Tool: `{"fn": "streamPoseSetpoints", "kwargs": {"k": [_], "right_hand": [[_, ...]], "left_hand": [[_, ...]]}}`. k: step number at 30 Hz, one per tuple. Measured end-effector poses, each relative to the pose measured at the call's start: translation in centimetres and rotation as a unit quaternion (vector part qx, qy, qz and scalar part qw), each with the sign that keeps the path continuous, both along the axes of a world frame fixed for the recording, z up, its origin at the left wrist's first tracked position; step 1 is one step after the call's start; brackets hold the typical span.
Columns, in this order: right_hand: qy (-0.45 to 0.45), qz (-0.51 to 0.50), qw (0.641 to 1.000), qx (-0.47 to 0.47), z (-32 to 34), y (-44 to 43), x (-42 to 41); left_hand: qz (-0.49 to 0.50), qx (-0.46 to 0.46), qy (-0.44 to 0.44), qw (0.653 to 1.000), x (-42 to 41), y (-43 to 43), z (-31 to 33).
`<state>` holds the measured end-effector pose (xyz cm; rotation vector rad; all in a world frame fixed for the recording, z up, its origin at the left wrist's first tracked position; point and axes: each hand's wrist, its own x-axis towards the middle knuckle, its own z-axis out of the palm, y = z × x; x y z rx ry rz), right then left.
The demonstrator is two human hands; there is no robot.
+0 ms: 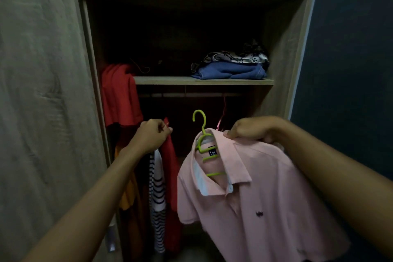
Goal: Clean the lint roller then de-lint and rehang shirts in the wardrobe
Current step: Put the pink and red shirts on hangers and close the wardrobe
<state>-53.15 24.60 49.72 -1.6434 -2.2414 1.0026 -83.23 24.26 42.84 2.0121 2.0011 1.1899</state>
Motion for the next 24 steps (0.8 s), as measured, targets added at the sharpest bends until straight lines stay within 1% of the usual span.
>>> {"fn": "streamPoseSetpoints", "kwargs": {"k": [3, 6, 13, 16, 18, 20, 24], "right_hand": [[0.071, -0.011, 0.997, -0.042, -1.4, 2.1, -0.5], [0.137, -0.035, 0.988, -0.060, -3.2, 3.8, -1.5], [0.221, -0.027, 0.972, -0.072, -6.0, 7.5, -3.4], [0.230, -0.005, 0.973, -0.035, -6.3, 9.1, -3.7], [0.237, -0.004, 0.971, -0.001, -6.4, 10.4, -4.2], [0.241, -0.007, 0.970, 0.029, -6.1, 11.6, -4.9], [0.245, -0.001, 0.965, 0.091, -5.8, 14.7, -7.0]], "left_hand": [[0.024, -0.029, -0.028, 0.999, 0.1, 2.3, -1.4], [0.047, -0.047, -0.028, 0.997, 0.7, 4.3, -2.1], [0.109, -0.047, -0.001, 0.993, 2.4, 8.7, -3.1], [0.150, -0.073, 0.017, 0.986, 2.9, 10.4, -3.4], [0.168, -0.076, 0.011, 0.983, 2.7, 11.5, -3.6], [0.178, -0.077, 0.011, 0.981, 2.4, 12.5, -3.6], [0.178, -0.086, 0.045, 0.979, 1.6, 13.9, -3.5]]}}
